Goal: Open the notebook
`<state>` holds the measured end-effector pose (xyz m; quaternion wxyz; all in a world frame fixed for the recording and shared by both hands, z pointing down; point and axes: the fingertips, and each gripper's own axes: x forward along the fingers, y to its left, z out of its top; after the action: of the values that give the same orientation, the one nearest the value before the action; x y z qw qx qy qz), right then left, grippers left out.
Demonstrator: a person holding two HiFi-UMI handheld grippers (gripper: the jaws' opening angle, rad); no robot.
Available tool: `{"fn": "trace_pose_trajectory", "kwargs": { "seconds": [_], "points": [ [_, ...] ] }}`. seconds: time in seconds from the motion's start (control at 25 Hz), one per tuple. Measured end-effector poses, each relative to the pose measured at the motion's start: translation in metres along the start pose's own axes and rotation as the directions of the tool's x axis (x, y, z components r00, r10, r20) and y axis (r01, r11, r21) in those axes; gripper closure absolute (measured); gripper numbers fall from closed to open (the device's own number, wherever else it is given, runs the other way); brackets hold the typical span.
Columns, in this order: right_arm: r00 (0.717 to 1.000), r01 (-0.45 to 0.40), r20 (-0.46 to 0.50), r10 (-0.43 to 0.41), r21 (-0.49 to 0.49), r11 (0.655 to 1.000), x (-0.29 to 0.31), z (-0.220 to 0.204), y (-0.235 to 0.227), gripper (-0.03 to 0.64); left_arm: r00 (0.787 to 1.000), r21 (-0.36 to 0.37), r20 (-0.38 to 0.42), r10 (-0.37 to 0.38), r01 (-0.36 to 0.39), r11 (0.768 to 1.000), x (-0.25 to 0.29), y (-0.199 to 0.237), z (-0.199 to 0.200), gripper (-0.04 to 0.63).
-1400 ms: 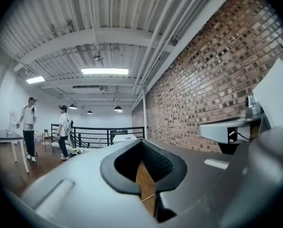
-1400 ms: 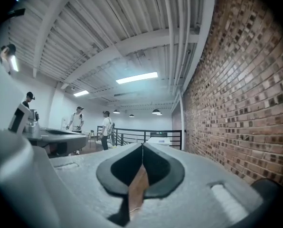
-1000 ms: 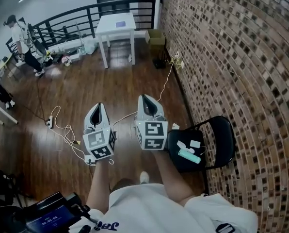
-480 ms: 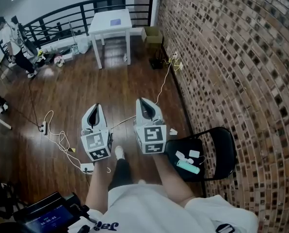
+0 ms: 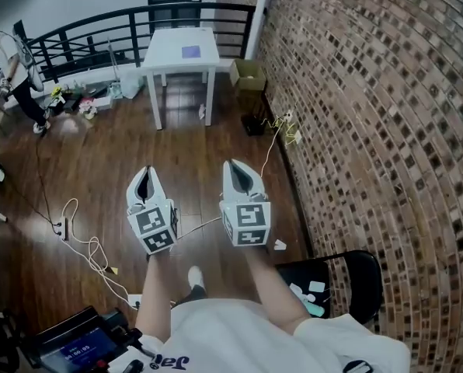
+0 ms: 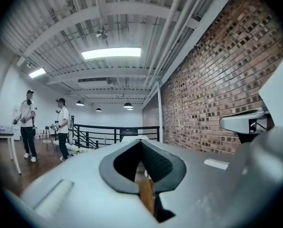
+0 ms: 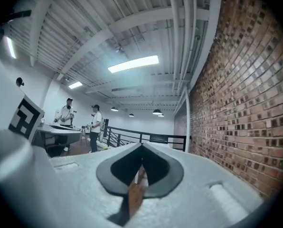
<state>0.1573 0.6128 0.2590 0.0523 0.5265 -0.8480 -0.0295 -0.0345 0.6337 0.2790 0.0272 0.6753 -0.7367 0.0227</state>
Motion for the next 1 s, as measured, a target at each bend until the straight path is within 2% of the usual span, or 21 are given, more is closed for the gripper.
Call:
{"fn": "trace_pose_trajectory", "kwargs": {
  "seconds": [0.12,0.2,0.36,0.52,0.64,0.84,1.0],
  "points": [
    [0.999,-0.043,-0.017,0.044,0.038,0.998,0.049,0.0,0.016,0.63,1.0,0.017,-0.012,0.0,0.0,1.0,0.041,0.024,0.002,0.591],
    [0.997,-0.072,-0.024,0.074,0.06,0.996,0.076,-0.001,0.025,0.63,0.999,0.003,-0.036,-0.015,0.015,1.0,0.066,0.033,0.0,0.591],
    [0.993,-0.105,-0.042,0.108,0.055,0.993,0.123,-0.006,0.033,0.63,0.997,-0.012,-0.064,-0.049,0.048,0.999,0.11,0.039,-0.006,0.591],
    [0.992,-0.116,-0.041,0.118,0.045,0.992,0.181,-0.014,0.026,0.63,0.999,-0.027,-0.022,-0.033,0.033,0.999,0.157,0.053,-0.003,0.591],
    [0.992,-0.122,-0.033,0.124,0.055,0.991,0.233,-0.023,0.013,0.63,1.0,-0.001,0.011,-0.026,0.026,1.0,0.203,0.062,-0.001,0.591],
    [0.985,-0.172,0.014,0.171,0.058,0.983,0.331,-0.02,-0.013,0.63,0.996,0.006,0.086,-0.041,0.04,0.999,0.298,0.069,0.018,0.591],
    [0.98,-0.197,0.023,0.196,0.05,0.979,0.426,-0.007,-0.052,0.63,0.993,0.0,0.117,-0.012,0.012,1.0,0.393,0.065,0.047,0.591]
  ]
}}
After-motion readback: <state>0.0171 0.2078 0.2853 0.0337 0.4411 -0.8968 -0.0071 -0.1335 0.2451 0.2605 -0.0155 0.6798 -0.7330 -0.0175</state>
